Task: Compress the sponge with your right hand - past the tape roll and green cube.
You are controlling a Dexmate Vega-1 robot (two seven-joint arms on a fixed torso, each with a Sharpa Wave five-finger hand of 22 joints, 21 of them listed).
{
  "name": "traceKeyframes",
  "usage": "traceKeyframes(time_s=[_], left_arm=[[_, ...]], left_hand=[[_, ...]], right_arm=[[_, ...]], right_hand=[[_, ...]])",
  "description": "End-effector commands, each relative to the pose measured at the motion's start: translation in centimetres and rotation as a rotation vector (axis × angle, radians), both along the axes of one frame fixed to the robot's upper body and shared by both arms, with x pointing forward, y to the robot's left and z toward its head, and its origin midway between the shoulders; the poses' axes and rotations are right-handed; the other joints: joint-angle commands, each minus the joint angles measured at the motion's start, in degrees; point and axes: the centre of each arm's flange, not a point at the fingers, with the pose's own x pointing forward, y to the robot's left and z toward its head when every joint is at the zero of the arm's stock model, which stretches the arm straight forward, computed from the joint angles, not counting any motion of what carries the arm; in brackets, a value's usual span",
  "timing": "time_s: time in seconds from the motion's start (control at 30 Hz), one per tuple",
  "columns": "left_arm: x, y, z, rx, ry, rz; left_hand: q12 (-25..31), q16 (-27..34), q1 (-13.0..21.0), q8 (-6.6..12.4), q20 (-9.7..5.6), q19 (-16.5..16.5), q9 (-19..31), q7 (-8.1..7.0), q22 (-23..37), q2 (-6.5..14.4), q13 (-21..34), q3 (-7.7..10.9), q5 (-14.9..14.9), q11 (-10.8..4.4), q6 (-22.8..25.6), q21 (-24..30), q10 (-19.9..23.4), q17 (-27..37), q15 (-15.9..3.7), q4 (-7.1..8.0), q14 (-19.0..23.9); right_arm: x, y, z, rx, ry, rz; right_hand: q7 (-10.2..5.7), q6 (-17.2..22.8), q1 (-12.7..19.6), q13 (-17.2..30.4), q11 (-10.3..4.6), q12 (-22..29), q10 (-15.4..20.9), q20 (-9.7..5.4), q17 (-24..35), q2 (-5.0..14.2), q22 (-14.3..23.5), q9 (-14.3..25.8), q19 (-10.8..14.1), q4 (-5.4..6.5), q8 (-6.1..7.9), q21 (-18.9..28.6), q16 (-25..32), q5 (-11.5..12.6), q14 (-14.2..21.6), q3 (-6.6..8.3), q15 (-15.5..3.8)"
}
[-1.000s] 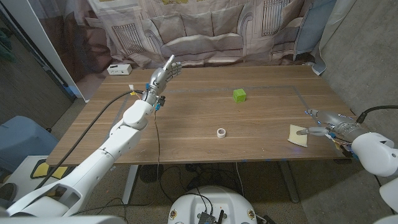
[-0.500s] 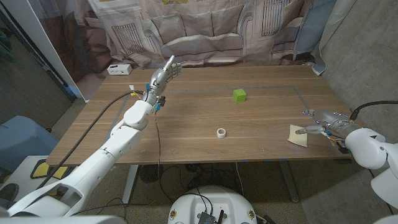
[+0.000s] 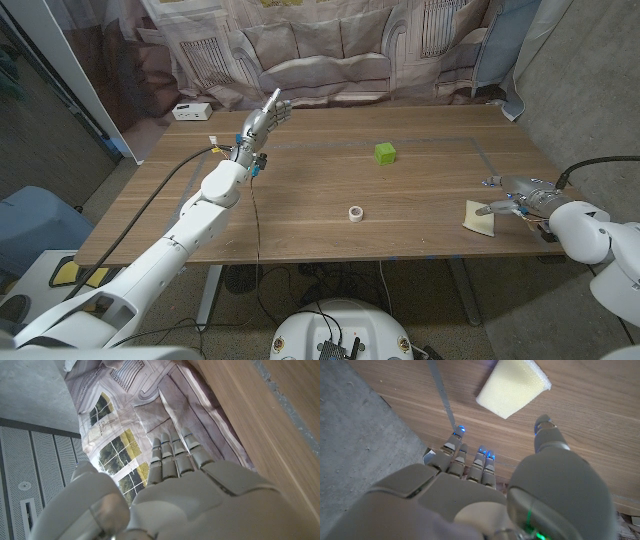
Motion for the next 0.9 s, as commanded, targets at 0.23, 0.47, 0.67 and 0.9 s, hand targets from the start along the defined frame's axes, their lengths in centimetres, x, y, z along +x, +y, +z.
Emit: traceKeyframes(time_s=[0.23,0.47,0.67,0.9], left_arm=[[0.6,-0.1,0.7,0.006,0.000,-0.002],[0.6,0.0,0.7,0.006,0.001,-0.004],[0.5,0.1,0.7,0.008,0.002,-0.003],[0.4,0.0,0.7,0.010,0.003,-0.004]], left_hand=[[-0.18,0.13,-0.11,0.01,0.00,0.62,0.21,-0.06,0.09,0.54,0.08,0.09,-0.02,0.26,0.70,-0.14,0.57,0.13,-0.05,-0.28,0.77],[-0.23,0.10,-0.10,-0.01,0.03,0.62,0.21,-0.09,0.09,0.56,0.08,0.08,-0.02,0.16,0.75,-0.16,0.54,0.13,-0.05,-0.30,0.77],[-0.29,0.09,-0.10,-0.03,0.05,0.60,0.21,-0.15,0.09,0.58,0.09,0.07,-0.03,0.25,0.76,-0.19,0.51,0.13,-0.10,-0.32,0.83],[-0.31,0.07,-0.10,-0.06,-0.01,0.62,0.21,-0.12,0.09,0.60,0.09,0.06,-0.03,0.30,0.77,-0.20,0.56,0.13,-0.05,-0.34,0.83]], right_arm=[[0.8,0.5,-1.1,-0.015,0.027,-0.018],[0.8,0.9,-1.7,-0.022,0.026,-0.024],[1.1,1.0,-2.2,-0.034,0.035,-0.036],[1.3,0.8,-2.5,-0.032,0.034,-0.039]], right_hand=[[0.82,0.79,0.65,0.16,1.18,0.21,0.59,-0.53,0.08,-0.32,0.12,0.12,-0.71,0.41,0.40,-0.62,-0.48,0.53,-1.52,-0.10,0.03],[0.78,1.06,0.60,0.15,0.97,0.13,0.77,-0.46,0.10,-0.45,0.13,0.11,-0.81,0.52,0.37,-0.66,-0.56,0.58,-1.86,-0.23,0.13],[0.77,-0.03,0.61,0.15,1.05,-0.41,-0.15,-0.33,0.15,-0.40,0.14,0.10,-2.11,0.69,-0.26,-1.09,-0.97,0.70,-3.46,-0.33,0.44],[0.94,-0.22,0.80,0.16,1.07,-0.56,-0.40,-0.31,0.16,-0.26,0.14,0.10,-2.22,0.70,-0.43,-1.05,-0.96,0.78,-3.81,-0.28,0.44]])
